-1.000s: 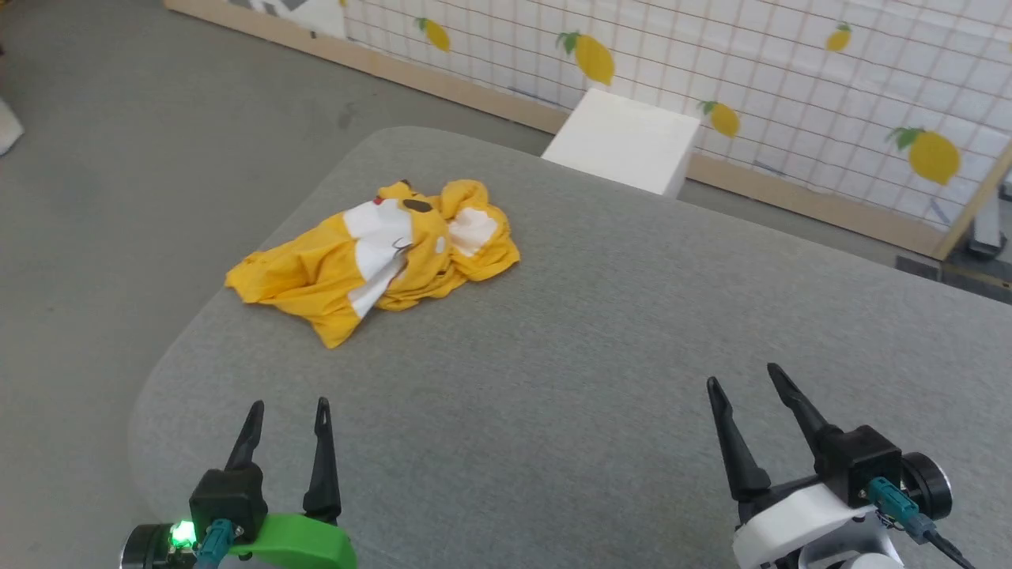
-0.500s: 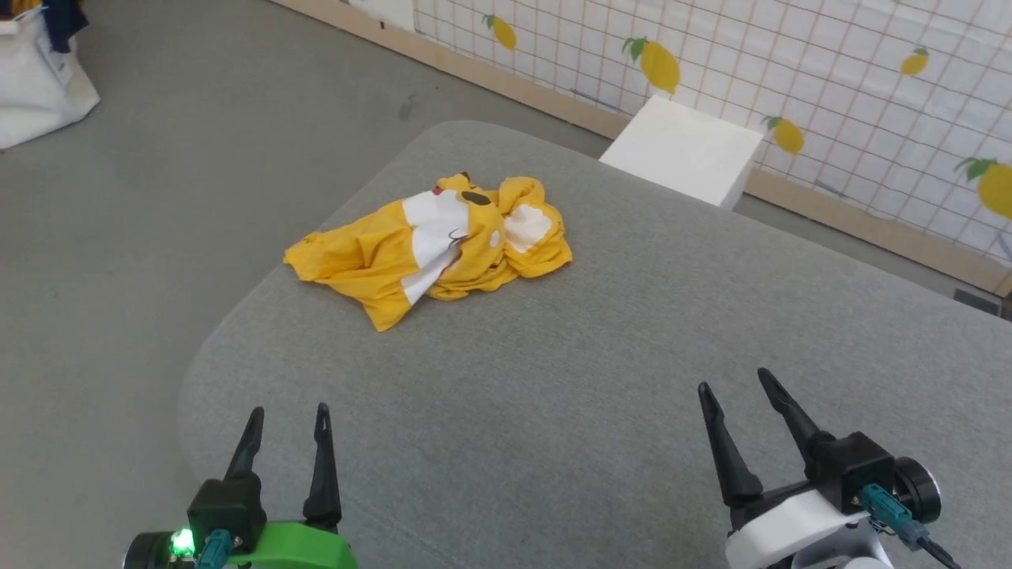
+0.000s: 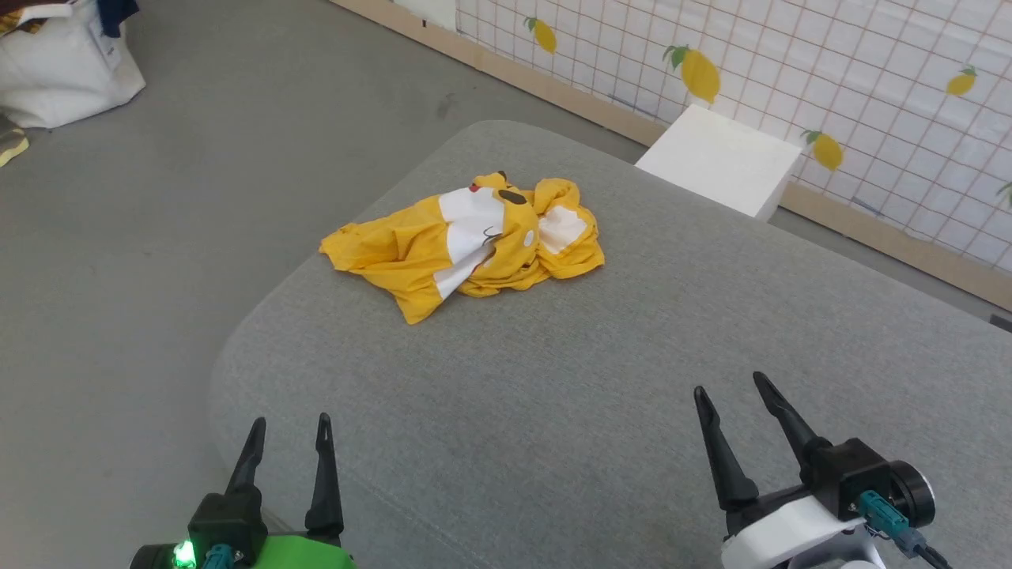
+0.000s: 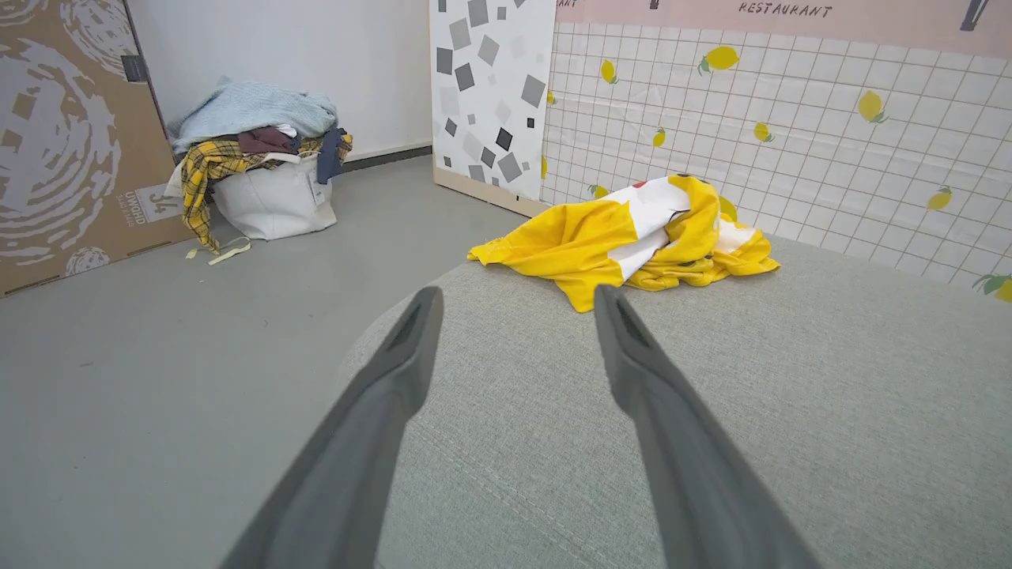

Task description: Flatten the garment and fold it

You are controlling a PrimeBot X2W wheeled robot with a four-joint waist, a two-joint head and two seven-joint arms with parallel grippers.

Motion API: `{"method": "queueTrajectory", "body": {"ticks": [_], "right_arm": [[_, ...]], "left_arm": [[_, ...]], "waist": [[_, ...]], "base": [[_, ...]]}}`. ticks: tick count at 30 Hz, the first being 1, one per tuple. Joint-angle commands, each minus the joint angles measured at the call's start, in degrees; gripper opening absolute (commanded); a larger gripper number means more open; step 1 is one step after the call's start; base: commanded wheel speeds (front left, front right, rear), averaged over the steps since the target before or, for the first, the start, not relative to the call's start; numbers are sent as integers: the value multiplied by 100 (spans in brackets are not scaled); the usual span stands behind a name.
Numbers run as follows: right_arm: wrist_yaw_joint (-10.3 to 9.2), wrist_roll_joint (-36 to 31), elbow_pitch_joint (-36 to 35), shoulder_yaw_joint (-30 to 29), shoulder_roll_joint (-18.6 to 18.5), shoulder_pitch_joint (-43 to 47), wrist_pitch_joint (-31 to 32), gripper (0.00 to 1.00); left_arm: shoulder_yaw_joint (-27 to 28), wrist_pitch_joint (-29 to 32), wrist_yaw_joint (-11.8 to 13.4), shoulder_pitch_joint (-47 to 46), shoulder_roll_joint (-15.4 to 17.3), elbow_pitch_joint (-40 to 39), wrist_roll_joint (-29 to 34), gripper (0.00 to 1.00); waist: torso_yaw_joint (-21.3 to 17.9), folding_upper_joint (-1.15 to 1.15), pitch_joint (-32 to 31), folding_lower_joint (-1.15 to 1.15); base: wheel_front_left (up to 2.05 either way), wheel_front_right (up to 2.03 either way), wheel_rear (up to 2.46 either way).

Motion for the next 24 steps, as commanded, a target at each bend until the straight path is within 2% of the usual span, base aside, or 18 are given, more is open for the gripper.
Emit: {"method": "queueTrajectory", "body": {"ticks": [1, 8, 18, 24], "right_arm": [[-8, 4, 33, 28, 4, 88, -60, 100], [-9, 9, 83, 39, 4, 112, -136, 100], [-9, 30, 86, 16, 4, 104, -136, 100], [-9, 45, 66, -30, 4, 127, -136, 100]], "left_arm": [[-14, -69, 23, 123, -1, 17, -38, 100], [-53, -145, 54, 146, -12, 29, -79, 100], [-17, -145, 35, 151, -10, 19, -67, 100], [-3, -132, -111, -36, -25, -145, -424, 100]], "waist": [[59, 0, 16, 0], [226, 0, 12, 0], [215, 0, -15, 0], [206, 0, 14, 0]], "base": [[0, 0, 0], [0, 0, 0], [0, 0, 0], [0, 0, 0]]}}
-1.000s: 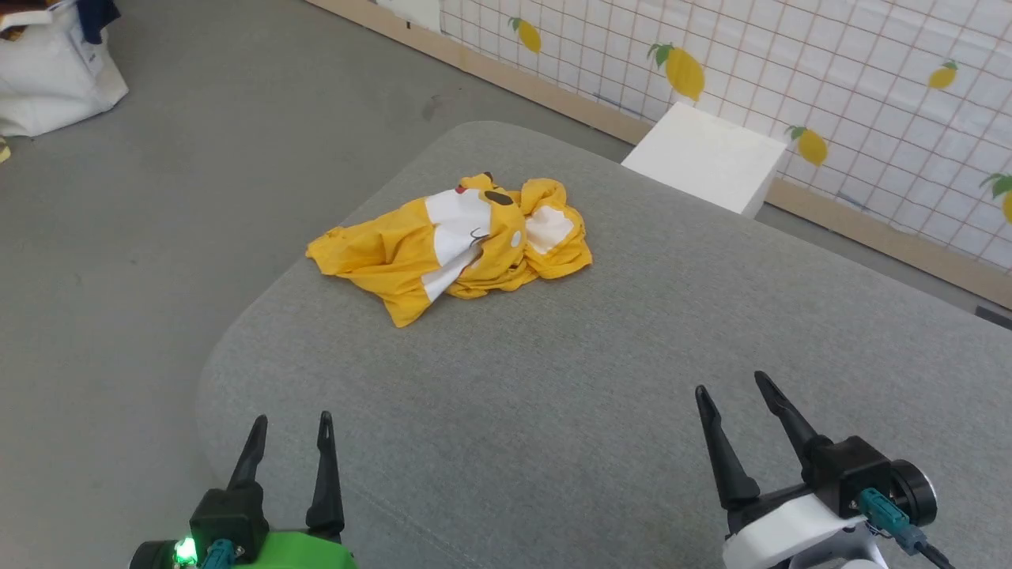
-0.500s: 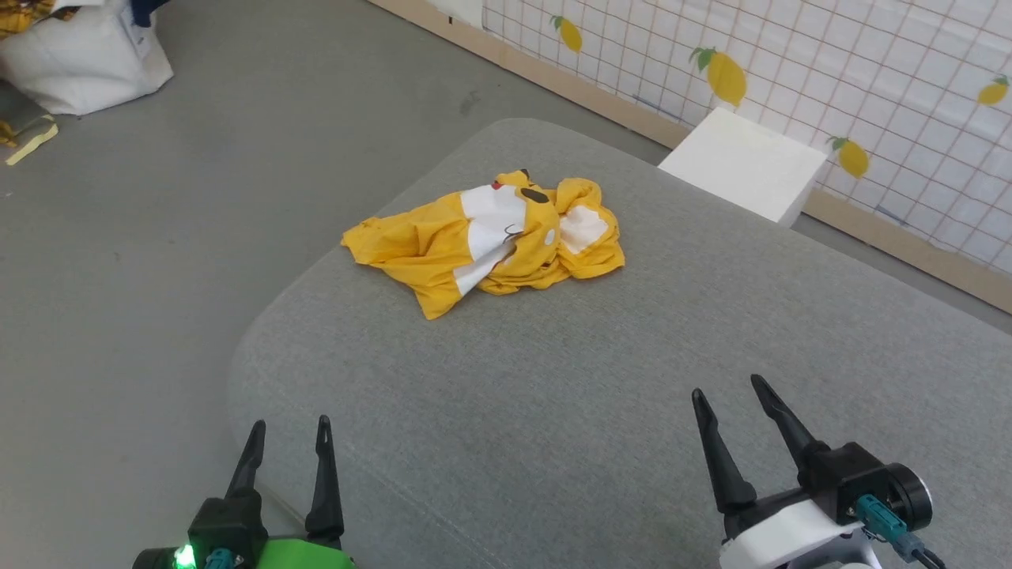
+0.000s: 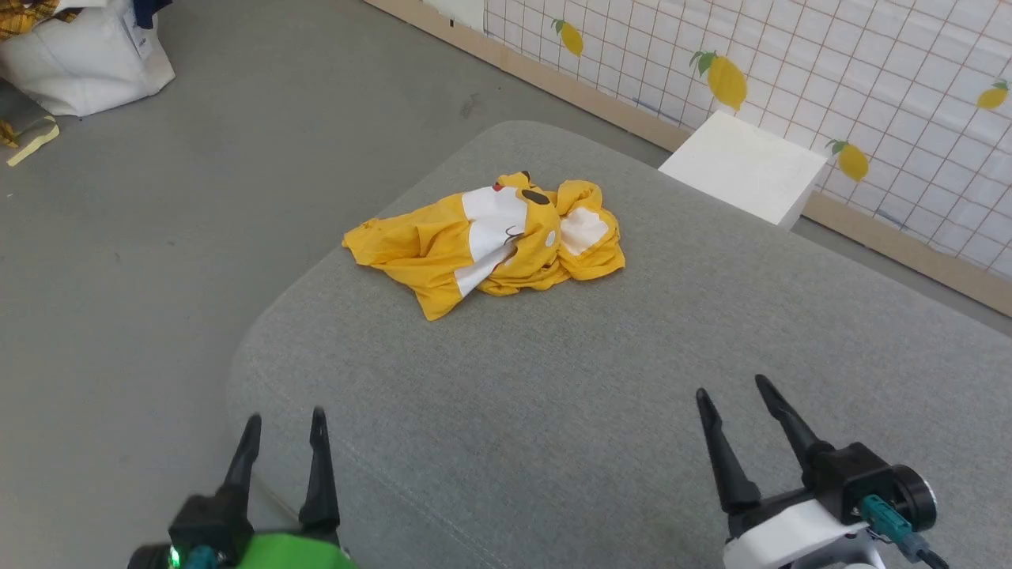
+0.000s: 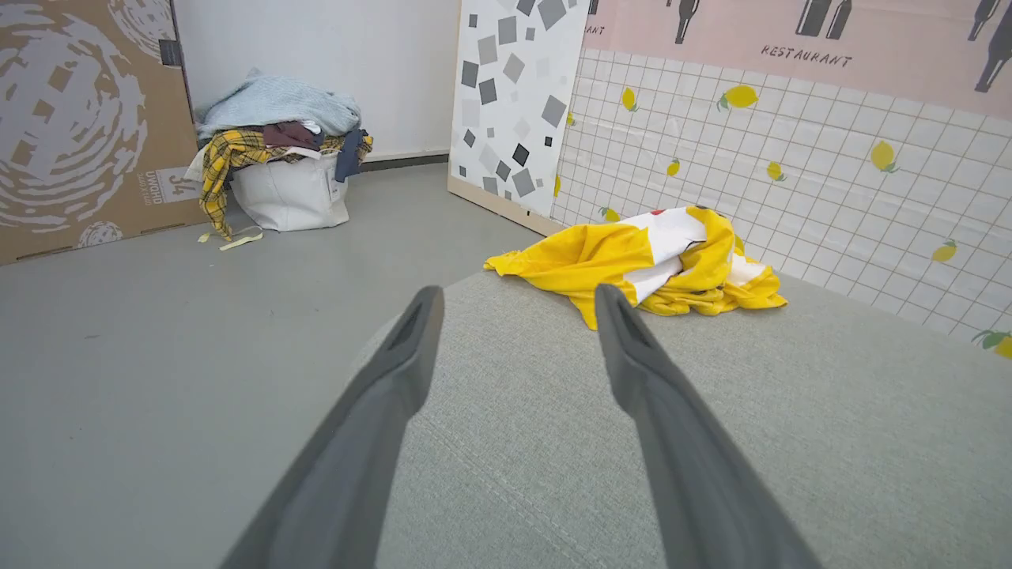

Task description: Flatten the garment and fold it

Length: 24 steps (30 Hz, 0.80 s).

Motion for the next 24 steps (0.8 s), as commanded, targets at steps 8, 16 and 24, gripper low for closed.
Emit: {"method": "queueTrajectory", "body": {"ticks": [8, 16, 24], "right_arm": [[-9, -165, -214, -240, 1, 165, 27, 100], [-9, -473, -813, -345, -53, 119, 265, 100], [-9, -376, -1722, -287, -452, -38, 591, 100]], "left_arm": [[-289, 968, -526, -1545, 396, -1055, -159, 100], [-568, 2304, -793, -3654, 1176, -889, -518, 100], [-844, 3106, -831, -5247, 1732, 307, -852, 100]], "waist": [[-147, 0, 351, 0], [-541, 0, 1050, 0], [-1060, 0, 1930, 0]], "base": [[0, 0, 0], [0, 0, 0], [0, 0, 0]]}}
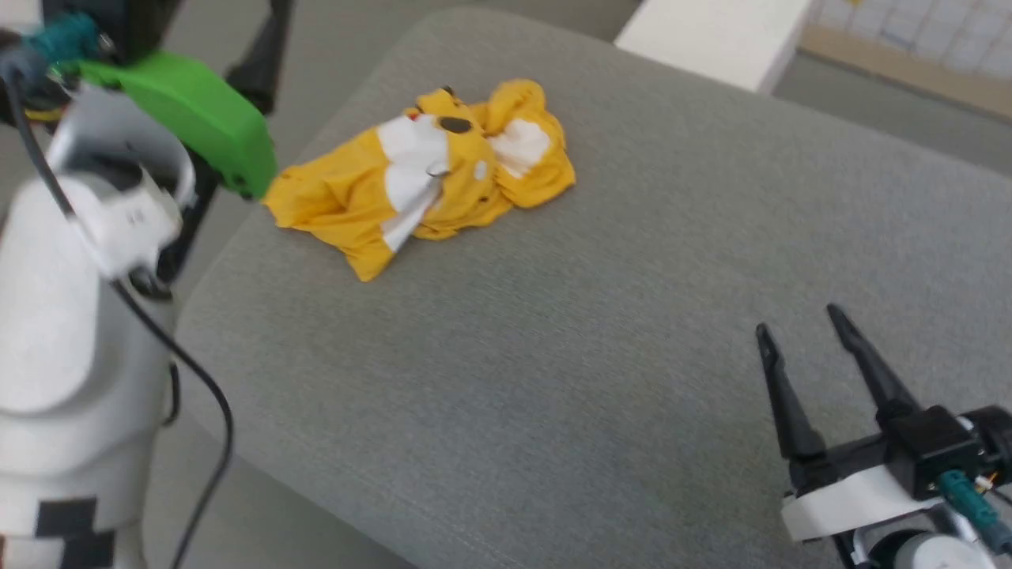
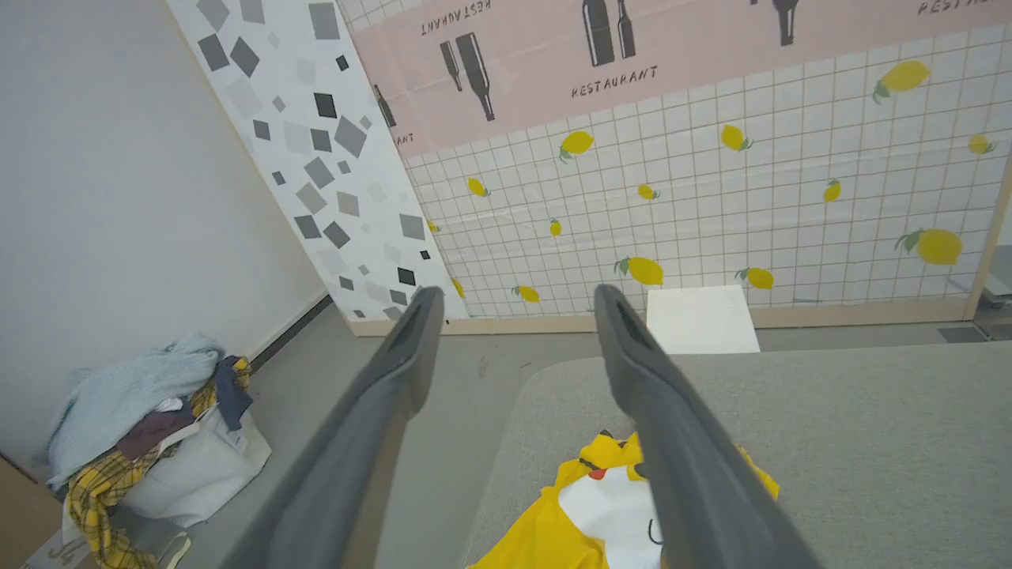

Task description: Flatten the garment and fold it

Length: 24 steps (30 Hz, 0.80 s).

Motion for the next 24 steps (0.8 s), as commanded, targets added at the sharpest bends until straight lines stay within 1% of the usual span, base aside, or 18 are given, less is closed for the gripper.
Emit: {"method": "queueTrajectory", "body": {"ticks": [1, 4, 8, 12, 18, 24], "right_arm": [[-9, 41, -140, -6, -80, -127, 38, 100], [-9, 113, -466, 9, -236, -219, 151, 100], [-9, 218, -846, -34, -404, -354, 241, 100], [-9, 315, -1088, -101, -526, -454, 292, 100], [-9, 407, -1248, -188, -668, -508, 334, 100], [-9, 454, -1356, -250, -762, -547, 355, 100]], "left_arm": [[-47, 77, -33, -195, 87, 147, -51, 100], [-181, 324, -36, -474, 273, 472, -59, 100], [-314, 631, -37, -611, 486, 750, -72, 100], [-294, 806, 1, -601, 559, 954, -121, 100], [-358, 1130, 35, -531, 636, 1148, -153, 100], [-508, 1809, 43, -426, 716, 1284, -270, 100]], "waist": [[-523, 0, 659, 0], [-777, 0, 1003, 0], [-1092, 0, 1421, 0], [-1334, 0, 1752, 0], [-1511, 0, 2150, 0], [-1591, 0, 2427, 0]], "base": [[0, 0, 0], [0, 0, 0], [0, 0, 0], [0, 0, 0], [0, 0, 0], [0, 0, 0]]}}
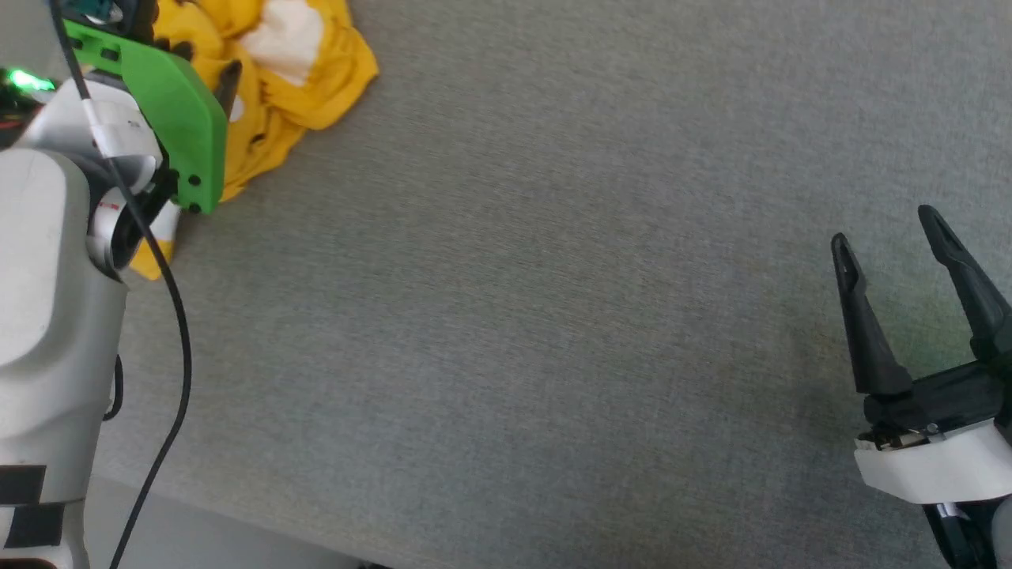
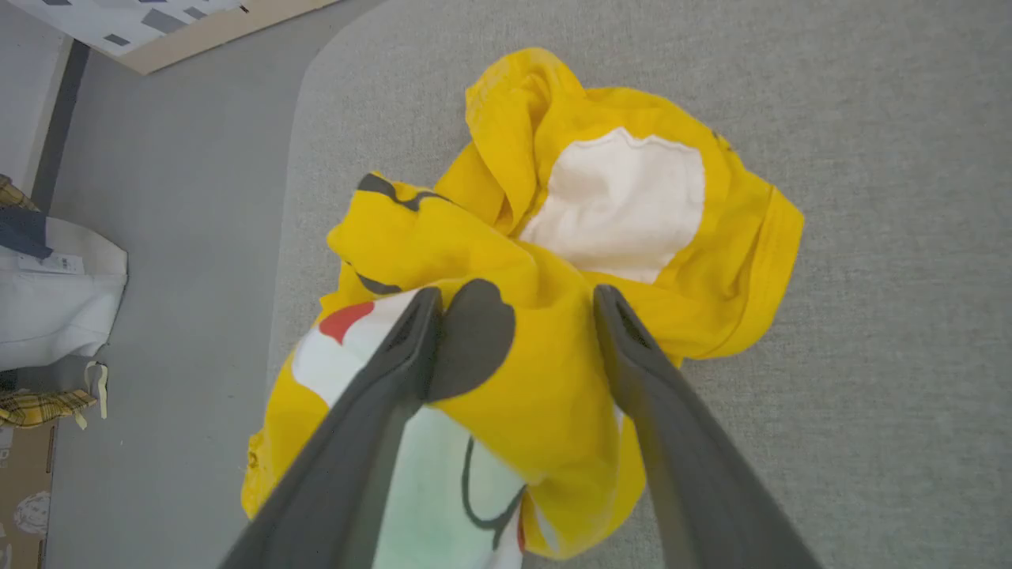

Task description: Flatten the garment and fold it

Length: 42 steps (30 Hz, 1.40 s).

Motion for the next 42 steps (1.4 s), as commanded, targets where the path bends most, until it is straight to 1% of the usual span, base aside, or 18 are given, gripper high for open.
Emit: {"method": "queueTrajectory", "body": {"ticks": [1, 4, 5, 8, 14, 21, 27, 32, 36, 38, 42], "right_arm": [[-9, 44, -41, -36, -47, -108, 23, 100], [-9, 59, -74, -85, -83, -103, 35, 100], [-9, 65, -86, -105, -96, -101, 37, 100], [-9, 76, -99, -138, -112, -105, 39, 100], [-9, 101, -3, -86, -91, -173, -1, 100], [-9, 97, 224, 4, 58, -195, -114, 100], [-9, 68, 498, 21, 282, -155, -252, 100], [-9, 8, 748, 17, 548, -51, -379, 100], [-9, -40, 954, 7, 758, 50, -465, 100], [-9, -67, 1035, -19, 848, 113, -497, 100], [-9, -117, 1167, -99, 1003, 232, -545, 100]], "left_arm": [[6, 137, 72, 96, 48, 30, -43, 100], [-22, 487, 154, 192, 74, 77, -83, 100], [-20, 586, 190, 221, 83, 74, -99, 1], [12, 706, 270, 306, 84, 21, -163, 0], [81, 562, 426, 414, 189, -159, -98, 0], [356, 119, 582, 325, 385, -302, -82, 0], [563, -177, 522, 74, 562, -364, -167, 0], [625, -323, 386, -244, 671, -382, -240, 0], [746, -568, 344, -625, 615, -361, -386, 0], [704, -624, 305, -815, 575, -345, -399, 0], [576, -684, 234, -1232, 386, -347, -477, 0]], "waist": [[-265, 0, 358, -2], [-264, 0, 428, -2], [-259, 0, 452, -2], [-250, 0, 481, -2], [-226, 0, 367, -2], [-242, 0, -108, -2], [-292, 0, -668, -2], [-358, 0, -1212, -2], [-444, 0, -1666, -2], [-486, 0, -1878, -2], [-591, 0, -2262, -2]], "base": [[0, 0, 0], [0, 0, 0], [0, 0, 0], [0, 0, 0], [0, 0, 0], [0, 0, 0], [0, 0, 0], [0, 0, 0], [0, 0, 0], [0, 0, 0], [0, 0, 0]]}}
